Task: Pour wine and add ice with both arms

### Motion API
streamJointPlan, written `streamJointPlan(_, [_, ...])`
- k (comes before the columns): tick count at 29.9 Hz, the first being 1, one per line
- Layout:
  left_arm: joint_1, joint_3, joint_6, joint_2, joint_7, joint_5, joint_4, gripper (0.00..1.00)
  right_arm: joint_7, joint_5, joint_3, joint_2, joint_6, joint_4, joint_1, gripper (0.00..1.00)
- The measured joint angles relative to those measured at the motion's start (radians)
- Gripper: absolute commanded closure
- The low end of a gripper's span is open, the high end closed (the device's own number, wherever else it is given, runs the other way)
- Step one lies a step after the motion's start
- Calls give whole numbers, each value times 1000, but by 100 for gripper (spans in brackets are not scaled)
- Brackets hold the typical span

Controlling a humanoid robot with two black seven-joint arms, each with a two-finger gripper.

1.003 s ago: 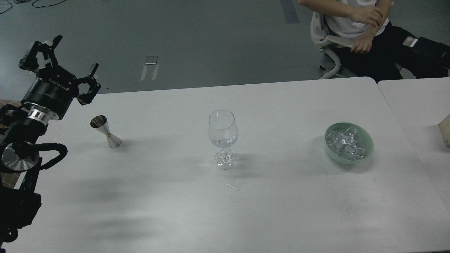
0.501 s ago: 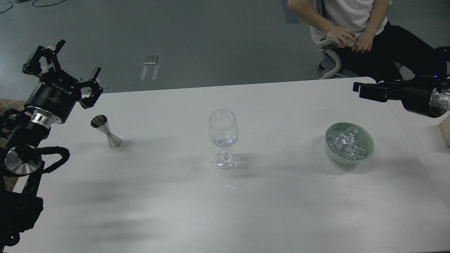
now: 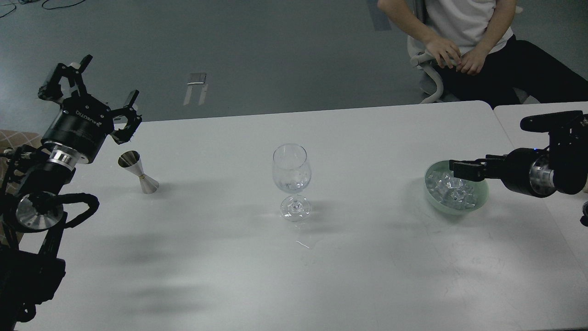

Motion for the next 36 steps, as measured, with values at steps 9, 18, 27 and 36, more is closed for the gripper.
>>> streamJointPlan(9, [0,-2,-5,-8,-5,-1,4,3,-14,-17,-8,65,70,-30,-2,44])
streamJointPlan(18, [8,-18,-12,2,-6,-1,6,3,-59,-75,-8,132,71,-62,-6,43])
streamJointPlan(27, [14,-28,-12,4,-6,-1,6,3,-82,-73,-7,130,71,-57,-1,43])
streamJointPlan(36, [15,-29,-12,5,-3,-1,8,3,-85,-73,-11,129,71,-56,-18,42])
